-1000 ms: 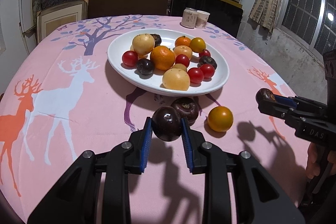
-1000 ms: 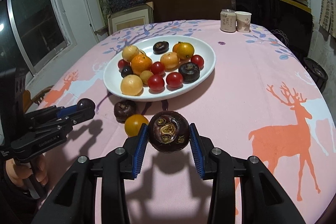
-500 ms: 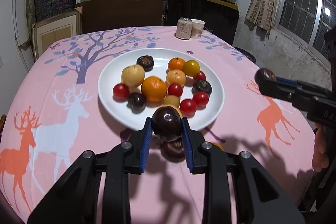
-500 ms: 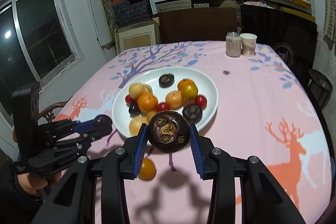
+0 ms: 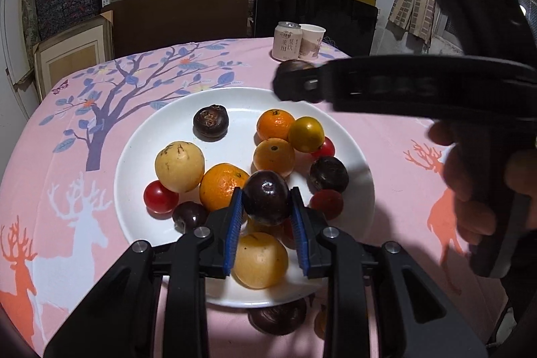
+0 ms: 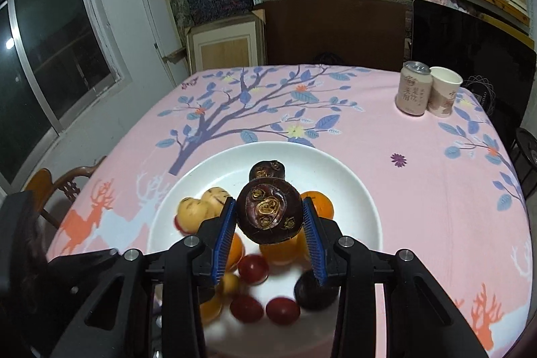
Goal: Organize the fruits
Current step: 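Carry both purple fruits onto the white plate and open both tools, then grasp a dark purple fruit with the left tool while the right tool grasps a tangerine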
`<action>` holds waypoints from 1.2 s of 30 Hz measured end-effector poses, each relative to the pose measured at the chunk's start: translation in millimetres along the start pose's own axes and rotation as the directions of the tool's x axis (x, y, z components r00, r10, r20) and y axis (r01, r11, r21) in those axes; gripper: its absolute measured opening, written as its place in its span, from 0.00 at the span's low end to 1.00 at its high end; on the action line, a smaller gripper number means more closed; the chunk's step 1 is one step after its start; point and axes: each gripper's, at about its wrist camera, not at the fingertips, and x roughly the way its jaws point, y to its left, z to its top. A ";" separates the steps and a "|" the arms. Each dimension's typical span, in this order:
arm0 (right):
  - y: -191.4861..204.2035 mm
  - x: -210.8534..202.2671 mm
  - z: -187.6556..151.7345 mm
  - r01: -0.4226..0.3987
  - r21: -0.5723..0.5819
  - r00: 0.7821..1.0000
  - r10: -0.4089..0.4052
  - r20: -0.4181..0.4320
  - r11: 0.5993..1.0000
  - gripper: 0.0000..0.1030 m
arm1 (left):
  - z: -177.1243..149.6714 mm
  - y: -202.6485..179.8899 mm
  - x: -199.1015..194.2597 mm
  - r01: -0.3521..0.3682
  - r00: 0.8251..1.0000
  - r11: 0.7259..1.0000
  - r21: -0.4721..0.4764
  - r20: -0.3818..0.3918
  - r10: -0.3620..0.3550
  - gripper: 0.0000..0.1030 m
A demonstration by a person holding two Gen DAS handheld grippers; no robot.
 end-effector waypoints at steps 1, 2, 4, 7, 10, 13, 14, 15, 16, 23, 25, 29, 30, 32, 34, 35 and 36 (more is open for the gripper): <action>1.0 6.6 1.3 0.007 -0.007 1.000 -0.007 -0.003 1.000 0.39 | -0.3 0.8 2.1 0.003 1.000 1.000 0.000 0.000 -0.003 0.26; 3.4 12.5 1.9 0.018 -0.018 1.000 -0.018 -0.003 1.000 0.39 | -0.5 1.5 3.7 0.007 1.000 1.000 -0.001 -0.002 -0.007 0.26; 6.5 19.8 3.7 0.025 -0.026 1.000 -0.025 -0.001 0.999 0.39 | -1.0 2.2 6.5 0.007 1.000 1.000 0.001 -0.004 -0.007 0.26; 10.5 24.9 7.0 0.028 -0.038 1.000 -0.028 -0.001 0.999 0.39 | -1.2 1.6 10.1 0.004 1.000 1.000 0.008 -0.010 -0.004 0.26; 14.1 32.2 9.6 0.029 -0.059 0.999 -0.030 -0.022 0.998 0.42 | -1.7 1.2 15.0 0.006 1.000 1.000 0.008 -0.025 -0.006 0.37; 15.7 31.0 7.9 0.070 -0.072 0.997 -0.071 -0.011 0.995 0.50 | -2.0 2.6 9.4 -0.035 0.999 0.999 0.000 0.010 0.035 0.61; 14.9 28.8 7.2 0.070 -0.068 0.997 -0.071 -0.007 0.995 0.50 | -1.4 2.6 6.8 -0.038 0.999 0.999 0.000 0.016 0.038 0.61; 13.4 25.6 6.2 0.066 -0.060 0.998 -0.066 -0.002 0.996 0.50 | -0.7 2.9 3.8 -0.040 0.999 0.999 0.000 0.020 0.040 0.61; 11.6 22.1 5.4 0.073 -0.057 0.997 -0.073 0.005 0.996 0.50 | -0.4 3.1 0.0 -0.043 0.999 0.999 -0.001 0.028 0.043 0.62; 5.0 -10.8 -11.4 0.078 -0.014 0.996 -0.078 0.033 0.997 0.50 | -9.0 3.2 -21.5 -0.072 0.996 0.997 -0.013 0.055 0.073 0.74; 5.3 -20.6 -20.4 0.072 -0.004 0.997 -0.072 0.032 0.997 0.50 | -14.7 4.0 -27.6 -0.076 0.996 0.997 -0.023 0.048 0.077 0.77; 7.9 -43.3 -45.9 0.062 0.006 0.997 -0.062 0.034 0.998 0.53 | -32.0 5.1 -42.3 -0.092 0.995 0.995 -0.028 0.033 0.093 0.87; 8.6 -48.4 -53.9 0.054 0.012 0.998 -0.054 0.032 0.998 0.56 | -37.6 6.1 -45.8 -0.095 0.995 0.995 -0.025 0.026 0.096 0.87; 10.3 -60.5 -73.7 0.038 0.022 0.999 -0.038 0.037 0.999 0.64 | -47.8 8.4 -52.3 -0.107 0.994 0.994 -0.028 0.017 0.107 0.87; 13.9 -68.2 -95.6 0.010 0.022 0.999 -0.010 0.030 1.000 0.65 | -58.8 12.2 -58.8 -0.114 0.993 0.992 -0.046 0.015 0.114 0.92; 16.0 -69.0 -104.8 0.004 0.020 1.000 -0.004 0.019 1.000 0.65 | -64.6 14.3 -62.1 -0.116 0.993 0.992 -0.058 0.017 0.118 0.93; 18.7 -68.8 -114.8 0.001 0.016 1.000 -0.001 0.005 1.000 0.65 | -70.4 16.6 -65.8 -0.117 0.993 0.990 -0.072 0.018 0.119 0.93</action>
